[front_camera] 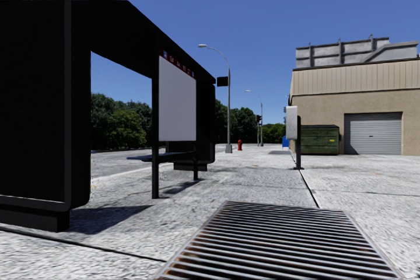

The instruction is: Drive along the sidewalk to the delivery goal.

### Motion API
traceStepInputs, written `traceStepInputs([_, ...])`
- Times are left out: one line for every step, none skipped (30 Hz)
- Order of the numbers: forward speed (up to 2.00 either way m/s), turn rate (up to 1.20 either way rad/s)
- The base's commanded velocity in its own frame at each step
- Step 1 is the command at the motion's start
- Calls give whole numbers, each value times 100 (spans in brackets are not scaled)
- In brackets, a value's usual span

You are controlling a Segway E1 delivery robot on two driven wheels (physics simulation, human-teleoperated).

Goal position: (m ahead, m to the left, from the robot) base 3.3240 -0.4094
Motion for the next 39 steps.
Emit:
traceStepInputs([190,-11])
traceStepInputs([190,-11])
traceStepInputs([190,-11])
traceStepInputs([190,-11])
traceStepInputs([190,-11])
traceStepInputs([190,-11])
traceStepInputs([190,-11])
traceStepInputs([190,-12])
traceStepInputs([190,-15])
traceStepInputs([190,-19])
traceStepInputs([190,-20])
traceStepInputs([190,-21])
traceStepInputs([190,-21])
traceStepInputs([190,-22])
traceStepInputs([190,-22])
traceStepInputs([190,-22])
traceStepInputs([190,-23])
traceStepInputs([190,-23])
traceStepInputs([190,-23])
traceStepInputs([190,-23])
traceStepInputs([190,-23])
traceStepInputs([190,-23])
traceStepInputs([190,-23])
traceStepInputs([190,-23])
traceStepInputs([190,-23])
traceStepInputs([190,-23])
traceStepInputs([190,-23])
traceStepInputs([190,-23])
traceStepInputs([190,-23])
traceStepInputs([190,-23])
traceStepInputs([190,-23])
traceStepInputs([190,-23])
traceStepInputs([190,-23])
traceStepInputs([190,-23])
traceStepInputs([190,-23])
traceStepInputs([190,-24])
traceStepInputs([190,-24])
traceStepInputs([190,-24])
traceStepInputs([190,-24])
